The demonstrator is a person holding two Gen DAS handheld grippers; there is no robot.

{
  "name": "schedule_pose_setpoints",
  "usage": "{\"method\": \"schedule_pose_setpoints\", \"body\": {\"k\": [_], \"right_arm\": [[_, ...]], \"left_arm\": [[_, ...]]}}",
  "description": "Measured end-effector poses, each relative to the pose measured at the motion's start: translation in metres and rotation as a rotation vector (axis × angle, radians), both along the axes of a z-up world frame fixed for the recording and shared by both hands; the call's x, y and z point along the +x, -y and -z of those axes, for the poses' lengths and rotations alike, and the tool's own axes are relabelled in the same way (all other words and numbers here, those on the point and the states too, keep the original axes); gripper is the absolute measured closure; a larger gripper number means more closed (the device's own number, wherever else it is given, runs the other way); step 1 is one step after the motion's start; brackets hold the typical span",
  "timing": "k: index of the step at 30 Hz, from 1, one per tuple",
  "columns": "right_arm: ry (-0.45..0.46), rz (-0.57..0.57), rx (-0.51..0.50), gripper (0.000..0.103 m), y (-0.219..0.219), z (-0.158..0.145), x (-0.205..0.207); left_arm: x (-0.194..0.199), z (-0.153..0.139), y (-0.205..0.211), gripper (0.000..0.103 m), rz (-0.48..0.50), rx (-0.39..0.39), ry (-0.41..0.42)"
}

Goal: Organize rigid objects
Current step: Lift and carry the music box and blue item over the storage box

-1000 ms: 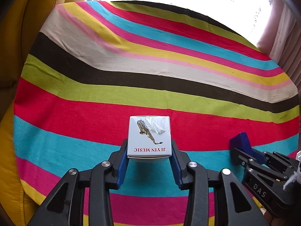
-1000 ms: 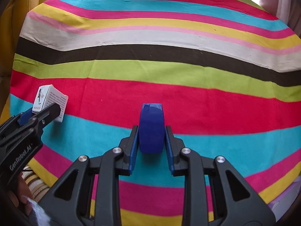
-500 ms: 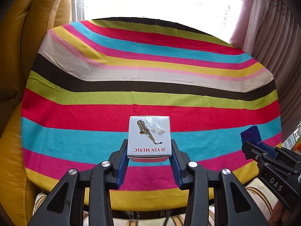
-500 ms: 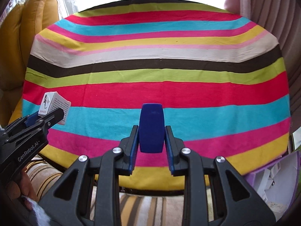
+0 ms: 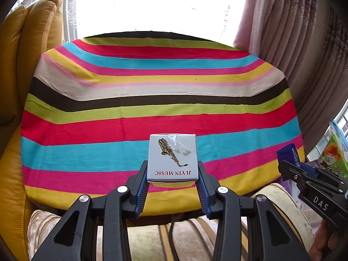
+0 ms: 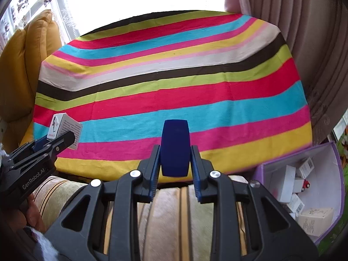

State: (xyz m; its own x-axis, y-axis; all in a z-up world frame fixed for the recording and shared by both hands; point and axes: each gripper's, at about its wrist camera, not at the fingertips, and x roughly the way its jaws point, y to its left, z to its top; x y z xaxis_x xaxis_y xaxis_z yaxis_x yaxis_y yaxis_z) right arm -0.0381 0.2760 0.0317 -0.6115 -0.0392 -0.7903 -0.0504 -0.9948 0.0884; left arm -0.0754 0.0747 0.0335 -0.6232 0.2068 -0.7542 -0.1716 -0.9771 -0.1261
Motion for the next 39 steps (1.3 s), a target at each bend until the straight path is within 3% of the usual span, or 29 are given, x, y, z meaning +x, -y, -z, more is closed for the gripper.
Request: {"method": "schedule_pose_setpoints", "body": {"k": [19,39], "right_arm": [[-0.022,0.061,-0.084,0.072,-0.064,-0.008,0.043],[-0.033,0.24,-0.014,0.072,-0.148,-0.024,0.106]], "left_arm": [[0.021,-0.007,-0.064,0.062,0.132,-0.029,0.023],[0.06,-0.022,-0.157,0.062,0.344,-0.057,0.014]]}}
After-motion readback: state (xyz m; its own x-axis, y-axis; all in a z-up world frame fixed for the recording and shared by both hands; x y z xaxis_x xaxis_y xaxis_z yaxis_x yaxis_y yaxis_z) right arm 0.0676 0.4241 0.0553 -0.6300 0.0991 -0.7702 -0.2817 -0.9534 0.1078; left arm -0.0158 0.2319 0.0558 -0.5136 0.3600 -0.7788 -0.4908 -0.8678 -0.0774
